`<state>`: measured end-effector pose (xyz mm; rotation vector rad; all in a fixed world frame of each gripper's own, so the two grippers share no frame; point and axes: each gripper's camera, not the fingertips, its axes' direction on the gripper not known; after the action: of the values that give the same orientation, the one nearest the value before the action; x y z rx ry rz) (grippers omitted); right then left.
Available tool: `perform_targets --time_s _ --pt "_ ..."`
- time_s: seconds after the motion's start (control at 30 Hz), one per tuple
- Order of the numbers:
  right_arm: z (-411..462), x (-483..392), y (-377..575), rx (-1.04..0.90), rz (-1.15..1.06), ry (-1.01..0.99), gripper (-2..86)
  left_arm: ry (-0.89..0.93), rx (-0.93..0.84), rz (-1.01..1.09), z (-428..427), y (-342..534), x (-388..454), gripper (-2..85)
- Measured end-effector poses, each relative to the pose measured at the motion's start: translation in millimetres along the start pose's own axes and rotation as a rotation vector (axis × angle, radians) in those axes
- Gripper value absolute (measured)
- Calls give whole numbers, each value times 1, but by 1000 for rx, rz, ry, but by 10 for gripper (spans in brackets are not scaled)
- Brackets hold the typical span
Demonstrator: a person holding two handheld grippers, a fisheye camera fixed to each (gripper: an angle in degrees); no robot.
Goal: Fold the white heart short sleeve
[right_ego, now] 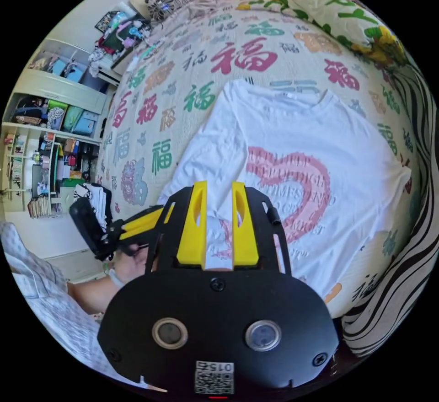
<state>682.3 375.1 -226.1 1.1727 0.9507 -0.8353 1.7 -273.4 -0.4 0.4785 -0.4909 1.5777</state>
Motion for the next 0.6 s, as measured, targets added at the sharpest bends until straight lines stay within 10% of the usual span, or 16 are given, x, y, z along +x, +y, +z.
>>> perform_targets --time_s 0.6 --pt "146 16 -48 -234 156 -14 -8 61 -38 -620 -142 70 -90 4"
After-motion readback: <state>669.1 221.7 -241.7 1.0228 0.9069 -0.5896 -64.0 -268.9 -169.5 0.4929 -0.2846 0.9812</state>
